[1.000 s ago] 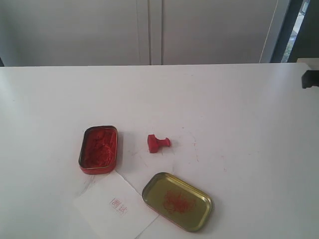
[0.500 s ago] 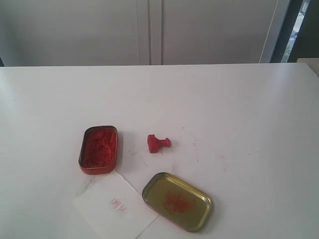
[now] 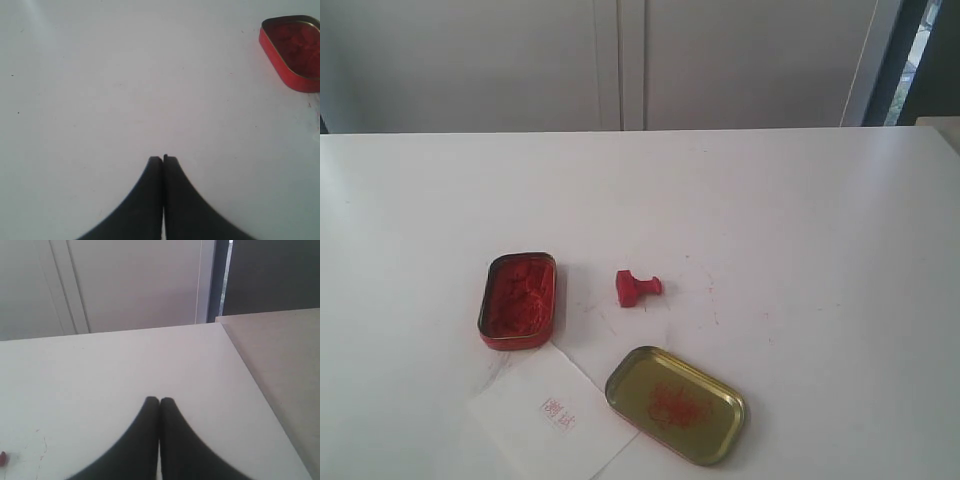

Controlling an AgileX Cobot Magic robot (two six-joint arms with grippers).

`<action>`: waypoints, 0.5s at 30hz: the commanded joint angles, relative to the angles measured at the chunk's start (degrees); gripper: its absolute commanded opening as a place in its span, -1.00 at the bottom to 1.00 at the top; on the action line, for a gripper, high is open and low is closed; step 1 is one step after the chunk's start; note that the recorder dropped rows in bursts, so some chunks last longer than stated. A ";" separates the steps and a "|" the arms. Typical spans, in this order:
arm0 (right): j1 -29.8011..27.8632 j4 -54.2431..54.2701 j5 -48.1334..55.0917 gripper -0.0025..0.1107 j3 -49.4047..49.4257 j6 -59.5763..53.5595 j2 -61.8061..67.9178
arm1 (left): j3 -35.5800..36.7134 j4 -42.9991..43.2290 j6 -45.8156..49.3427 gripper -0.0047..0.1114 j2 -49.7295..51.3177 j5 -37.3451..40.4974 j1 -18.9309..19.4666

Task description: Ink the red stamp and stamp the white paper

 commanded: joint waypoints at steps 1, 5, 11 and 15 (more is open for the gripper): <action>-0.68 -0.54 -4.16 -0.96 3.21 -0.74 -0.33 | 0.50 0.00 -0.15 -0.92 -0.25 0.24 0.10; -0.68 -0.54 -3.89 -0.96 3.21 -0.74 -0.33 | 0.50 0.00 -0.15 -0.92 -0.25 0.24 0.10; -0.68 -0.54 -3.89 -0.96 3.21 -0.74 -0.33 | 0.50 0.00 -0.15 -0.92 -0.25 0.24 0.10; -0.68 -0.54 -3.89 -0.96 3.21 -0.74 -0.33 | 0.50 0.00 -0.15 -0.92 -0.25 0.24 0.10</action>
